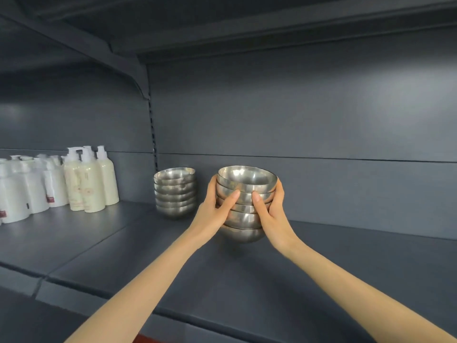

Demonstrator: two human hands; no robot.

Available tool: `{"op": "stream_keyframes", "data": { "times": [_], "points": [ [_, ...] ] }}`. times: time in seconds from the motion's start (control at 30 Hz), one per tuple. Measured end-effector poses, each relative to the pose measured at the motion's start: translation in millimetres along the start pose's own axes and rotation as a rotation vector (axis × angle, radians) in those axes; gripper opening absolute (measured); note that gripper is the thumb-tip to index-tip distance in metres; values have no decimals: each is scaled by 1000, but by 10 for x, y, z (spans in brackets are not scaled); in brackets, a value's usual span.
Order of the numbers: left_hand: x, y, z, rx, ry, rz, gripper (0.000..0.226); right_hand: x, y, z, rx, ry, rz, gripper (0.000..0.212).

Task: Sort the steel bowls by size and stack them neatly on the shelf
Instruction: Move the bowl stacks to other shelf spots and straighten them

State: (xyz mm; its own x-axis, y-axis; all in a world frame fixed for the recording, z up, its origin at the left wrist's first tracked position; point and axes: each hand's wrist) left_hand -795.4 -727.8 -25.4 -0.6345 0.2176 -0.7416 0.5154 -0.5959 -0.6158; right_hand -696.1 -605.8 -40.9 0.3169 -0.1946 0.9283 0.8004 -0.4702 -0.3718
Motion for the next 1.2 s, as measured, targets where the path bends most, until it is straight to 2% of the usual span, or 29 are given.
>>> {"op": "stream_keyframes", "data": {
  "times": [0.1,0.27,0.53,0.8,0.93,1.07,1.2],
  "points": [
    [185,-73,234,20,29,10,51,-87,-141,-247,-47,31,-7,72],
    [478,-182,495,71,60,38,48,-237,-290,-557,-119,73,-66,96],
    [930,-295,640,116,67,78,71,-503,-487,-751,-173,152,-113,89],
    [993,-347,663,223,111,101,59,-578,-661,-698,-142,189,-126,85],
    [1095,-204,721,316,70,59,76,-622,-675,-613,-94,270,-129,104],
    [1136,-109,785,284,-164,-71,117,-633,-595,-469,8,507,-51,116],
    [1011,-142,829,320,-418,-294,119,-599,-607,-404,27,609,19,127]
  ]
}}
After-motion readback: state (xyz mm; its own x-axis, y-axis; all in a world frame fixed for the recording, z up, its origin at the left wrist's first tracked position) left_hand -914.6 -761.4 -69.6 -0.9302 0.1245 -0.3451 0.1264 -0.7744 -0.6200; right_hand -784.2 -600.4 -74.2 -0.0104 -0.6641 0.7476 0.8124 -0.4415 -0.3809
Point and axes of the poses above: each hand's wrist, its own y-axis away from the middle knuckle, its own z-axis out of the back of the hand, x = y × z, and after that the axes turned 11 degrees about -z, right-handed
